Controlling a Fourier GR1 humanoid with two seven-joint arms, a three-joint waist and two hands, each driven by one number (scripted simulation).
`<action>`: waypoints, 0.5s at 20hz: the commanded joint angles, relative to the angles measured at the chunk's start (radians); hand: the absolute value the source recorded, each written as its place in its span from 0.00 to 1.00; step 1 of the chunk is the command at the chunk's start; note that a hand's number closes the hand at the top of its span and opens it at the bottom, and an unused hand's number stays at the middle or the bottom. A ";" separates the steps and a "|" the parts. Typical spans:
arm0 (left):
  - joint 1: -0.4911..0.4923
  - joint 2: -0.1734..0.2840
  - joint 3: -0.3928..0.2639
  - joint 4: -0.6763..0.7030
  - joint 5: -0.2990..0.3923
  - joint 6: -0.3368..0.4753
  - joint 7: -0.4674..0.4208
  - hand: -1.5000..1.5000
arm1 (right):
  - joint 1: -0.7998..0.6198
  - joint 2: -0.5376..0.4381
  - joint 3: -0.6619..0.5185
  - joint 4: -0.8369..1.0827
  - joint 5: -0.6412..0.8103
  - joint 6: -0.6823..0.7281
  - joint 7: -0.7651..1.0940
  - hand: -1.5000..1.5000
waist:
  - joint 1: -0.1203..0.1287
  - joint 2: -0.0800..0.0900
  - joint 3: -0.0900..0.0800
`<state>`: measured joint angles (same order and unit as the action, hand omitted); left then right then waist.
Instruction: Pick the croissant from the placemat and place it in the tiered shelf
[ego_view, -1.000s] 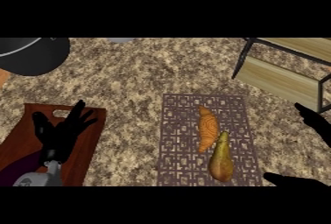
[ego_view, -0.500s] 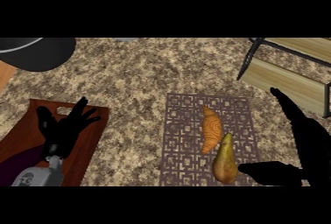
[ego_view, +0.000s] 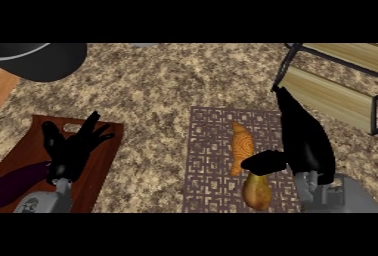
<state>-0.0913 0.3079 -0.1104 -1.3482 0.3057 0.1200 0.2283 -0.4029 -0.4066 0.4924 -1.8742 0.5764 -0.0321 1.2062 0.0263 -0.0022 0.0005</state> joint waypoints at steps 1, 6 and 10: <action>0.002 0.021 0.016 0.038 0.002 -0.006 0.037 0.50 | -0.093 0.103 0.042 0.089 0.032 0.106 0.260 0.00 | -0.007 0.003 -0.004; 0.039 -0.004 -0.006 0.022 -0.010 -0.006 0.023 0.50 | -0.099 0.181 0.045 0.225 0.073 0.123 0.222 0.00 | -0.012 0.004 -0.003; 0.022 -0.008 0.026 0.079 -0.011 0.000 -0.011 0.50 | -0.073 0.233 0.050 0.232 0.162 0.108 0.258 0.00 | -0.031 0.002 -0.003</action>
<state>-0.0701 0.3081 -0.0910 -1.3463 0.2992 0.1175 0.2063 -0.4571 -0.2402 0.5272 -1.6724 0.6808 0.0361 1.2275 0.0083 -0.0060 0.0040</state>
